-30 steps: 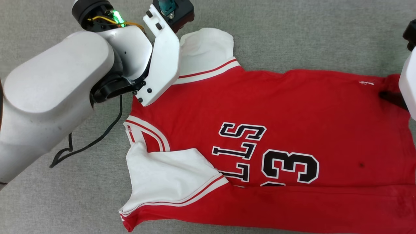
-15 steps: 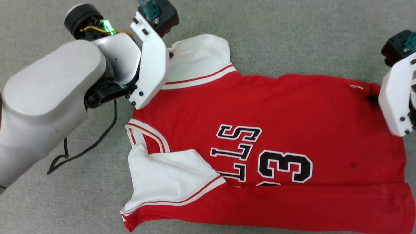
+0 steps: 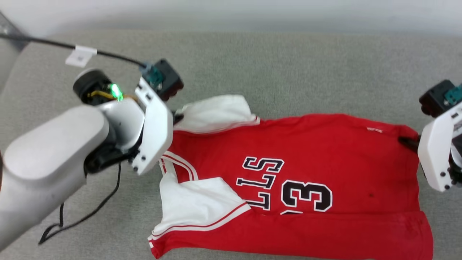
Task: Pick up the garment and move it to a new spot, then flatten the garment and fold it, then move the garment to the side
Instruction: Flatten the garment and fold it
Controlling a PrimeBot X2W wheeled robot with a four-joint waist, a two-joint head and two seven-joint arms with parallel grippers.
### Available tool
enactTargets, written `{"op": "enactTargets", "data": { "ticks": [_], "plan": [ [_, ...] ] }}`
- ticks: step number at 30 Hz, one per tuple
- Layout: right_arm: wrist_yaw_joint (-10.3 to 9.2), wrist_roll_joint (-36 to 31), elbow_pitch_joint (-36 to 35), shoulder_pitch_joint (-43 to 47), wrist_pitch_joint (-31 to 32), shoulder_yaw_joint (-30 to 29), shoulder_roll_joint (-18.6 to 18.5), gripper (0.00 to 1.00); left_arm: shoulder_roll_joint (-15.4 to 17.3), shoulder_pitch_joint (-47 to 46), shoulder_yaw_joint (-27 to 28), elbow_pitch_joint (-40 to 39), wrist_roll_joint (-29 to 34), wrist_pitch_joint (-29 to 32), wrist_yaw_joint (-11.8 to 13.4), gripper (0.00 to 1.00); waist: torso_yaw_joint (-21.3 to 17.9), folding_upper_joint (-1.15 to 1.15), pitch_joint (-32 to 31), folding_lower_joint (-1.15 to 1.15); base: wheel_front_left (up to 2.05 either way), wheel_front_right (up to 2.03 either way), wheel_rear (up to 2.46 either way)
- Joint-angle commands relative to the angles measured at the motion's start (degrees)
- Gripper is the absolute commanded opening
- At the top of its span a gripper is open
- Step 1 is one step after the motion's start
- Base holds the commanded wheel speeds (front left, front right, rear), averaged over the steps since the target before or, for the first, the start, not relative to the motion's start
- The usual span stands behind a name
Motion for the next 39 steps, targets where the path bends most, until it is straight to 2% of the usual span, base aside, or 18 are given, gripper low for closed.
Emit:
{"op": "enactTargets", "data": {
  "ticks": [1, 9, 16, 20, 26, 27, 28, 29, 32, 37, 38, 39],
  "plan": [
    [-0.02, 0.45, -0.30, 2.23, -1.17, -0.37, -0.67, 0.00, 1.10, 2.47, 0.06, -1.23, -0.31, 0.12, 0.01, 0.00, 0.57, 0.00, -3.20, 0.01, 0.00, 0.00, 0.00],
    [-0.02, 0.98, -2.01, 11.45, -5.02, -1.81, -3.13, 0.00, 6.08, 13.35, 0.07, -8.07, -0.35, 2.89, 0.97, 0.00, 1.50, 0.00, -7.79, 0.01, 0.00, 0.00, 0.00],
    [-0.02, 1.56, -3.99, 21.13, -7.28, -3.98, -3.37, 0.00, 9.22, 23.08, 0.08, -11.77, -0.15, 4.05, 2.98, 0.00, 2.06, 0.00, -9.49, 0.01, 0.00, 0.00, 0.00],
    [-0.02, 0.68, -3.92, 25.34, -8.08, -4.74, -2.38, 0.00, 9.22, 27.38, 0.09, -11.46, -0.55, 2.69, 4.13, 0.00, 1.84, 0.00, -9.08, 0.01, 0.00, 0.00, 0.00],
    [-0.02, -0.74, -1.67, 27.26, -7.91, -4.22, -0.30, 0.00, 6.80, 30.43, 0.23, -7.87, -0.26, -1.22, 4.99, 0.00, 1.25, 0.00, -7.12, 0.01, 0.00, 0.00, 0.00],
    [-0.02, -0.80, -0.98, 27.20, -8.23, -4.32, 0.14, 0.18, 6.35, 30.69, 0.26, -7.08, 0.13, -1.97, 5.13, 0.02, 1.20, 0.00, -6.97, 0.01, 0.00, 0.00, 0.00],
    [-0.02, -1.07, -0.46, 27.03, -8.53, -4.50, 0.59, 0.69, 5.96, 31.03, 0.25, -6.40, 0.32, -2.55, 5.20, 0.46, 1.12, 0.00, -6.91, 0.01, 0.00, 0.00, 0.00],
    [-0.02, -1.37, -0.14, 26.80, -9.16, -4.71, 0.96, 1.00, 5.68, 31.11, 0.31, -5.95, 0.86, -3.42, 5.30, 1.00, 1.06, 0.00, -6.93, 0.01, 0.00, 0.00, 0.00],
    [-0.02, -0.69, -0.51, 26.88, -11.05, -5.85, 1.33, 1.00, 5.84, 30.95, 1.16, -5.90, 1.69, -6.06, 5.92, 1.00, 1.07, 0.00, -7.67, 0.01, 0.00, 0.00, 0.00],
    [-0.02, 0.02, -4.05, 28.61, -14.14, -9.48, -0.92, 1.00, 7.65, 31.48, 3.00, -8.49, 3.59, -11.46, 7.94, 1.00, 1.18, 0.00, -9.48, 0.01, 0.00, 0.00, 0.00],
    [-0.02, 0.13, -5.20, 29.28, -14.78, -10.82, -1.58, 1.00, 8.17, 31.88, 3.51, -9.46, 3.97, -13.07, 8.81, 1.00, 1.22, 0.00, -9.84, 0.01, 0.00, 0.00, 0.00],
    [-0.02, 0.49, -8.04, 31.69, -16.79, -16.36, -2.49, 1.00, 9.42, 33.07, 5.56, -11.67, 5.48, -18.59, 12.47, 1.00, 1.23, 0.00, -10.41, 0.01, 0.00, 0.00, 0.00]
  ]
}}
